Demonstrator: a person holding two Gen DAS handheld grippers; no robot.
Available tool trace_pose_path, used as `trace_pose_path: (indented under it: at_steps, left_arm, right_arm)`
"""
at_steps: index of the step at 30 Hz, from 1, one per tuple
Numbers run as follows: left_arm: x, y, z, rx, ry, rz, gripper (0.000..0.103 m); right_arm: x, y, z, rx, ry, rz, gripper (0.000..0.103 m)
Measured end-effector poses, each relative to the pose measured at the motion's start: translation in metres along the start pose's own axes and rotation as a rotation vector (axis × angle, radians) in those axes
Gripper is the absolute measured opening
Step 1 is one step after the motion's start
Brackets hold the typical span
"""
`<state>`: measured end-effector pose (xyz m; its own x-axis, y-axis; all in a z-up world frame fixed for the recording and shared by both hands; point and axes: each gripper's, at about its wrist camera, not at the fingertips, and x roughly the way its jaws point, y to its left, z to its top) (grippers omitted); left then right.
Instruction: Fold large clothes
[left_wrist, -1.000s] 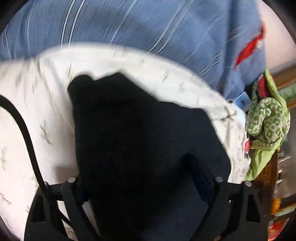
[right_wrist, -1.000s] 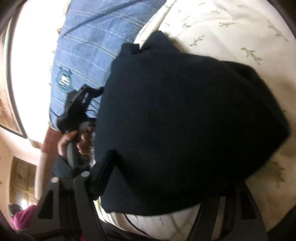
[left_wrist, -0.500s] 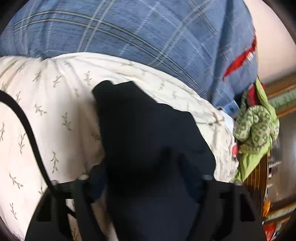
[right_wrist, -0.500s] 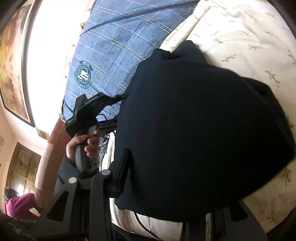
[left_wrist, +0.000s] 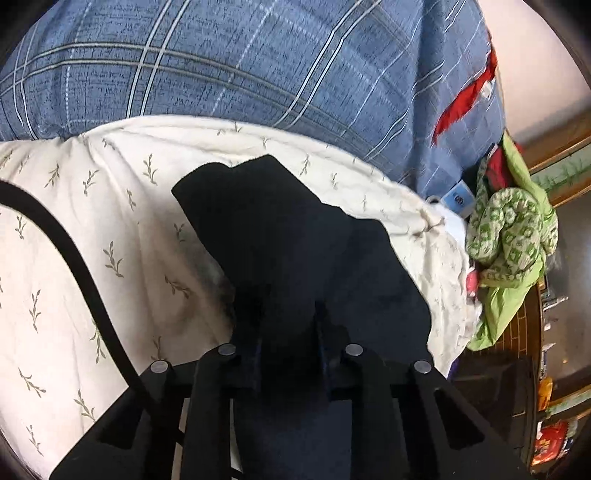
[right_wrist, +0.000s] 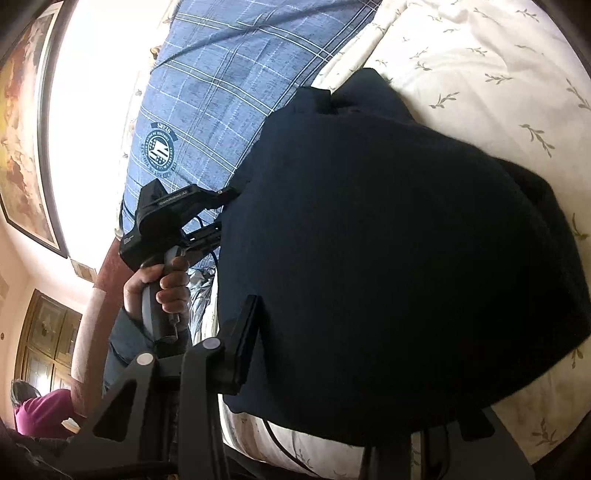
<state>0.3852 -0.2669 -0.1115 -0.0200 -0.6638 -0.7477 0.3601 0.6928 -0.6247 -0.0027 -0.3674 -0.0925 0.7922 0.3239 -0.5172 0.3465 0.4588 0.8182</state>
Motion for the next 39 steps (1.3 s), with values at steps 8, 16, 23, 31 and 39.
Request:
trace_pose_path:
  at_steps: [8,16,23,31,39]
  left_arm:
    - [-0.068,0.022,-0.012,0.011,-0.182,0.062,0.018]
    - [-0.069,0.101,-0.02,-0.124,-0.127,0.109,0.039]
    - [-0.144,0.054,-0.041,-0.058,-0.267,0.186,0.087]
    - [-0.169,-0.004,-0.158,0.1,-0.348,0.248,0.102]
    - [-0.093,0.018,-0.21,0.036,-0.135,0.252,0.102]
  right_arm:
    - [0.035,0.04,-0.012,-0.049,0.127,0.153,0.04]
    - [0.073,0.026,-0.037,-0.065,0.231,-0.006,0.053]
    - [0.004,0.046,-0.031,-0.167,0.197,-0.242,0.06]
    - [-0.009,0.128,0.019,-0.433,0.07,-0.153,0.062]
    - [0.091,0.049,0.024,-0.23,0.262,-0.269,0.013]
